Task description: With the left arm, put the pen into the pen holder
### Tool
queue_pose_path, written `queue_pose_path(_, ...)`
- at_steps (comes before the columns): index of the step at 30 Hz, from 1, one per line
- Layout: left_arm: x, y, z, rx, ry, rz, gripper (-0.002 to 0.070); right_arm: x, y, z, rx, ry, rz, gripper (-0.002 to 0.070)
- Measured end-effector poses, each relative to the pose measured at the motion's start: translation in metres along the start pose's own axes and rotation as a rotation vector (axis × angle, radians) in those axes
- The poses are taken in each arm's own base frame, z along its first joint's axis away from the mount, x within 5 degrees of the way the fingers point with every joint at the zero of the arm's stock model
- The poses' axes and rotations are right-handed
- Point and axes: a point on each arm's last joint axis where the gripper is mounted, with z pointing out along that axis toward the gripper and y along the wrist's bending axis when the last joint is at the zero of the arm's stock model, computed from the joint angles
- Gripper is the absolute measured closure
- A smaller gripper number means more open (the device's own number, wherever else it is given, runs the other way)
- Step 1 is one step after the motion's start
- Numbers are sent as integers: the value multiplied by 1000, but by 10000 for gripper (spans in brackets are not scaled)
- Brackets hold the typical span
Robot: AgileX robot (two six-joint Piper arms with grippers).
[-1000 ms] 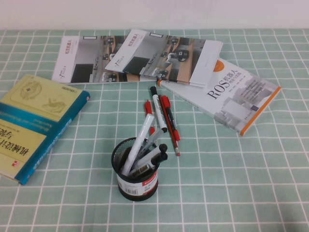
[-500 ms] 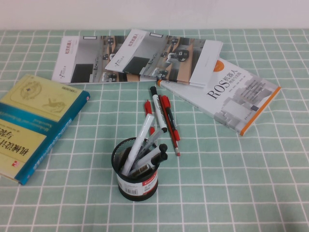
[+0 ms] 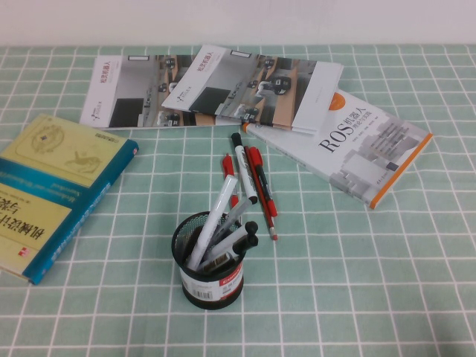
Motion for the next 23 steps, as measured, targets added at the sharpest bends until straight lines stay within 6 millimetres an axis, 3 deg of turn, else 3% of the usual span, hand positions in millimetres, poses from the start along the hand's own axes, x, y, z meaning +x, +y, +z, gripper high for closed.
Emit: queue_pose_path(23, 0, 0, 0, -2, -8, -1, 678, 0, 0, 0, 0, 0, 0, 696)
